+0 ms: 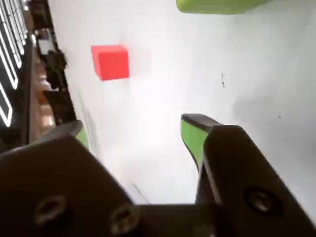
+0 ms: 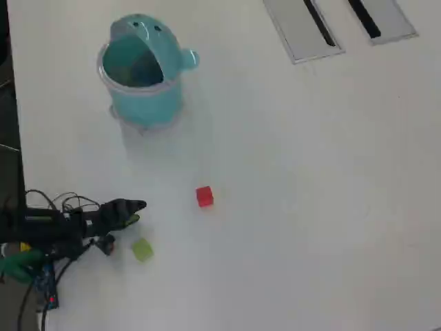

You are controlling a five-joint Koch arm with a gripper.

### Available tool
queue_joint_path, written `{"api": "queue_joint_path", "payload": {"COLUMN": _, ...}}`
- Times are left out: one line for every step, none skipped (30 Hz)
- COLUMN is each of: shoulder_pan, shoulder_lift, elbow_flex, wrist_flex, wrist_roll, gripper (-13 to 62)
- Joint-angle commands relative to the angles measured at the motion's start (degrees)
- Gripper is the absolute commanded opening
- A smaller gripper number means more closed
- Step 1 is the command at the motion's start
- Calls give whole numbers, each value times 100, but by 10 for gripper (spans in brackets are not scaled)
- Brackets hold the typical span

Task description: Grasp RGB lego blocks and put them in the bin one by one.

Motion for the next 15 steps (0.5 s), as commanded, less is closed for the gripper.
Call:
{"api": "queue_joint_path", "payload": {"shoulder_pan": 0, "shoulder_lift": 281, "elbow_flex": 422, "wrist_flex": -9, "wrist_roll": 18, "gripper": 346}}
{"api": "queue_joint_path", "payload": {"shoulder_pan": 0, "shoulder_lift": 281, "elbow_flex": 422, "wrist_flex": -9, "wrist_roll": 18, "gripper": 346}}
{"api": "queue_joint_path", "payload": {"shoulder_pan": 0, "shoulder_lift": 290, "elbow_flex": 422, "wrist_flex": -9, "wrist_roll": 18, "gripper": 346}}
{"api": "queue_joint_path", "payload": {"shoulder_pan": 0, "shoulder_lift": 281, "elbow_flex": 422, "wrist_flex": -9, "wrist_roll": 18, "gripper": 346}}
{"api": "queue_joint_path", "payload": {"shoulder_pan": 0, "shoulder_lift": 281, "elbow_flex": 422, "wrist_flex": -9, "wrist_roll": 18, "gripper": 346}}
{"api": "queue_joint_path", "payload": {"shoulder_pan": -9, "shoulder_lift": 281, "elbow_flex": 422, "wrist_flex": -9, "wrist_roll": -18, "gripper": 346}}
{"api": "queue_joint_path", "payload": {"shoulder_pan": -9, "shoulder_lift": 290, "elbow_flex": 422, "wrist_flex": -9, "wrist_roll": -53, "gripper": 346}}
{"api": "queue_joint_path", "payload": {"shoulder_pan": 0, "shoulder_lift": 290, "elbow_flex": 422, "wrist_flex": -9, "wrist_roll": -53, "gripper": 346}}
{"api": "queue_joint_path", "payload": {"shoulder_pan": 26, "shoulder_lift": 290, "elbow_flex": 422, "wrist_flex": -9, "wrist_roll": -53, "gripper": 346}}
{"api": "queue_joint_path", "payload": {"shoulder_pan": 26, "shoulder_lift": 290, "elbow_flex": 422, "wrist_flex": -9, "wrist_roll": -53, "gripper": 346}}
{"api": "queue_joint_path", "payload": {"shoulder_pan": 26, "shoulder_lift": 290, "elbow_flex": 422, "wrist_flex": -9, "wrist_roll": -53, "gripper": 346}}
{"api": "queue_joint_path", "payload": {"shoulder_pan": 35, "shoulder_lift": 290, "elbow_flex": 422, "wrist_flex": -9, "wrist_roll": -53, "gripper": 346}}
{"api": "queue_joint_path", "payload": {"shoulder_pan": 35, "shoulder_lift": 290, "elbow_flex": 422, "wrist_flex": -9, "wrist_roll": -53, "gripper": 346}}
{"api": "queue_joint_path", "payload": {"shoulder_pan": 53, "shoulder_lift": 290, "elbow_flex": 422, "wrist_flex": -9, "wrist_roll": -62, "gripper": 346}}
{"api": "queue_joint_path", "payload": {"shoulder_pan": 97, "shoulder_lift": 290, "elbow_flex": 422, "wrist_flex": -9, "wrist_roll": -79, "gripper": 346}}
